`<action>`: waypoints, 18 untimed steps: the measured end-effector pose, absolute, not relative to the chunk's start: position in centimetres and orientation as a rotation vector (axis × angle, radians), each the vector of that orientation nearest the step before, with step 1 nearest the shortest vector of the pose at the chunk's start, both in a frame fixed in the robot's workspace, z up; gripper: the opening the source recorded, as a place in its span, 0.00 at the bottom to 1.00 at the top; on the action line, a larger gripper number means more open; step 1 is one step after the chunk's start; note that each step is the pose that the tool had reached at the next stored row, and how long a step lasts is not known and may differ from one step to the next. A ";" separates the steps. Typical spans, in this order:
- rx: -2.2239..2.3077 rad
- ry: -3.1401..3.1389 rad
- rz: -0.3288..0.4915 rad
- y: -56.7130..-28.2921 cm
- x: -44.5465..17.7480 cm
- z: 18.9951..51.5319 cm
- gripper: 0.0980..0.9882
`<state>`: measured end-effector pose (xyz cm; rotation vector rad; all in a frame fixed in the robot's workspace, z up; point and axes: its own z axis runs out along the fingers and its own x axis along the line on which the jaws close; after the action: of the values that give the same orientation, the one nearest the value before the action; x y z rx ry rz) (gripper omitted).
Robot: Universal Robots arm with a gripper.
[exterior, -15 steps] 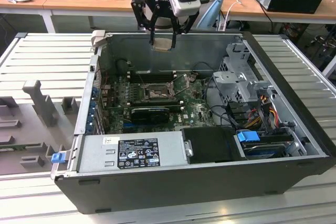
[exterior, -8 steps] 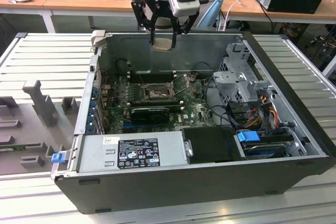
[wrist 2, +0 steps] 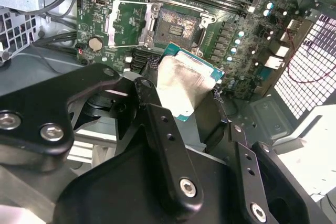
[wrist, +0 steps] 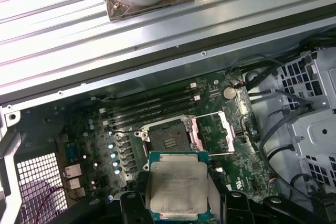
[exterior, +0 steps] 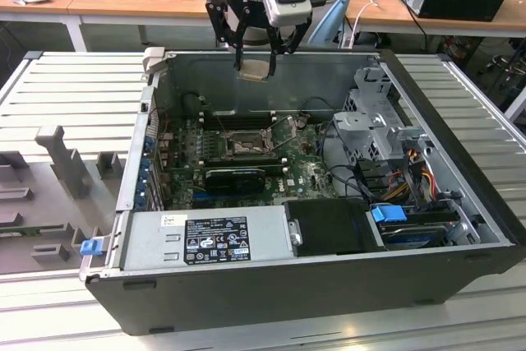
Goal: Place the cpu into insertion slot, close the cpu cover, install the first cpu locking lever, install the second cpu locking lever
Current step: 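Place the cpu into insertion slot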
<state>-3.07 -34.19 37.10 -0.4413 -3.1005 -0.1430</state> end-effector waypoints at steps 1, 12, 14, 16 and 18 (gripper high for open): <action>-0.446 -3.100 -0.143 -34.2 -3.1 37.1 0.48; -0.490 -3.095 -0.143 -34.2 -3.1 37.0 0.48; -0.497 -3.094 -0.143 -34.2 -3.1 37.0 0.48; -0.504 -3.093 -0.143 -34.2 -3.1 36.9 0.48; -0.510 -3.092 -0.143 -34.2 -3.1 36.9 0.48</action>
<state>-3.07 -34.19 36.86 -0.5099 -3.0920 -0.1434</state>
